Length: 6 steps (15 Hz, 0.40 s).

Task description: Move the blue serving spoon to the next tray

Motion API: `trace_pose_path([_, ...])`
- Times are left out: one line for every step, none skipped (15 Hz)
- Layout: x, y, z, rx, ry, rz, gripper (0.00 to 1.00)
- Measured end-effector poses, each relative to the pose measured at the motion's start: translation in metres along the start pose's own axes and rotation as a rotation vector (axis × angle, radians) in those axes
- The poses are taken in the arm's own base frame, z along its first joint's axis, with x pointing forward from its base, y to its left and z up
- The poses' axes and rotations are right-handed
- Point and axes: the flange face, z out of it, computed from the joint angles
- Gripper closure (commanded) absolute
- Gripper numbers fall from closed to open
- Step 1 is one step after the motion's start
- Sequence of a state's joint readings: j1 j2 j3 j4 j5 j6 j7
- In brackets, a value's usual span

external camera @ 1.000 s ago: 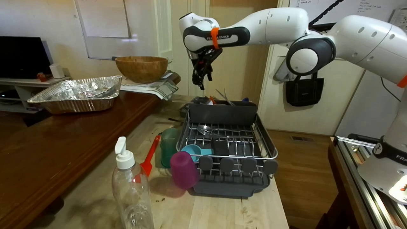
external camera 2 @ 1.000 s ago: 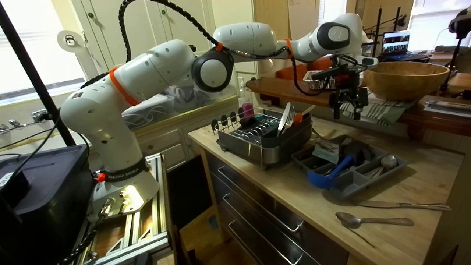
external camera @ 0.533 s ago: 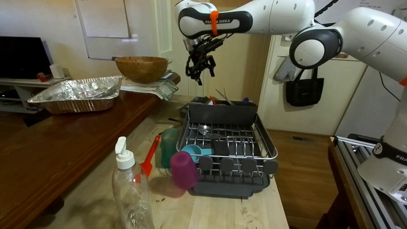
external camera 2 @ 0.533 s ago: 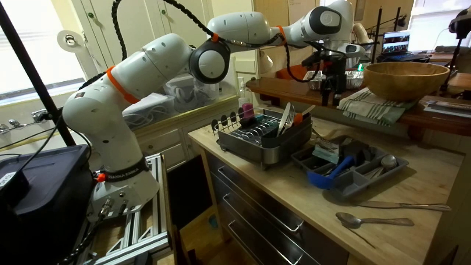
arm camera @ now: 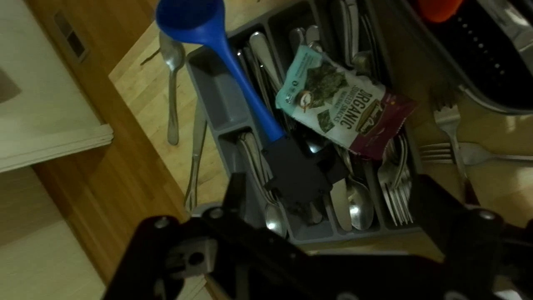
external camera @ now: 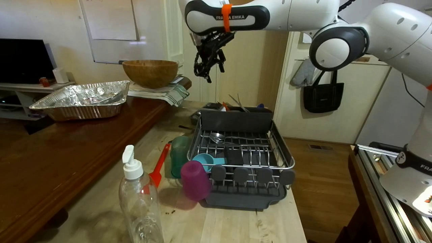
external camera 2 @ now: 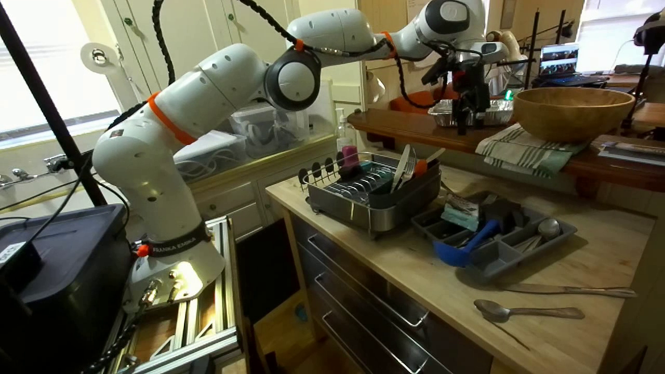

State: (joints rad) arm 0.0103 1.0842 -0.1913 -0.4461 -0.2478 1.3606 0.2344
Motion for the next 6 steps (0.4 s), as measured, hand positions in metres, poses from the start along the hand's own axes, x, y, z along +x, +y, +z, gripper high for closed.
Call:
trace_pose_path([-0.002, -0.003, -0.005, -0.042, 0.016, -0.024, 0.00])
trace_pose_path([-0.003, -0.006, -0.011, -0.086, 0.032, -0.043, 0.00])
trace_pose_path([-0.005, -0.010, -0.017, -0.130, 0.049, -0.061, 0.00])
trace_pose_path([-0.007, -0.015, -0.023, -0.171, 0.072, -0.077, 0.00])
trace_pose_path([-0.007, -0.019, -0.030, -0.195, 0.101, -0.091, 0.00])
trace_pose_path([-0.007, -0.023, -0.034, -0.207, 0.120, -0.101, 0.00])
